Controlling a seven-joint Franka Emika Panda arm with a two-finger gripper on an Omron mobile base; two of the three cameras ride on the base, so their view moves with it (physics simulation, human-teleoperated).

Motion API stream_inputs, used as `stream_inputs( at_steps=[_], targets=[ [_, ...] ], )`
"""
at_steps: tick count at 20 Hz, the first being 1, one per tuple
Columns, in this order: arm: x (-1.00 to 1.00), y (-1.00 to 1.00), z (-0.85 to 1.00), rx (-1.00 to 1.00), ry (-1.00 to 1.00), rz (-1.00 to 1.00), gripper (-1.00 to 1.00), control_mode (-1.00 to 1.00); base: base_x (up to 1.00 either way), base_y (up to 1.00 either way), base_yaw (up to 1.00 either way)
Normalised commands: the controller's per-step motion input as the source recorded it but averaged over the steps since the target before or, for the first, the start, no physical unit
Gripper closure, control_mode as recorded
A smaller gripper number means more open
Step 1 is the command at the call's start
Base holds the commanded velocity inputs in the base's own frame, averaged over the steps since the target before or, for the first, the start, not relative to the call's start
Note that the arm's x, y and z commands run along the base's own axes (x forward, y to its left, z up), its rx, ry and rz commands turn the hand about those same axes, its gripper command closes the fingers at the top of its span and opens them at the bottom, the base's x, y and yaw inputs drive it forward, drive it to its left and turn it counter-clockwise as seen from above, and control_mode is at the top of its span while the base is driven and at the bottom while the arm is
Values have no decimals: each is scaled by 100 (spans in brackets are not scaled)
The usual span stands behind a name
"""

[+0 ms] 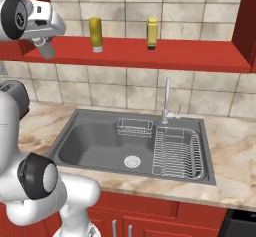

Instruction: There are various items on the counter. Only move the condiments/shakers into the cabinet.

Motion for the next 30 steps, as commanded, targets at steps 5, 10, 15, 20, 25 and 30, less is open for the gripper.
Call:
stream_inputs(
  at_steps=[5,10,15,20,25,30],
  targets=[
    [49,11,0,9,-10,-10,100,-100,0,0,0],
    [32,0,0,17,-12,-3,100,-100,0,0,0],
    [29,0,0,1,0,0,100,-100,0,0,0],
    [35,0,0,0,0,0,100,-100,0,0,0],
    [44,0,-4,0,1,0,100,-100,0,0,0],
    [35,0,-6,-1,3,0,100,-100,0,0,0]
  ],
)
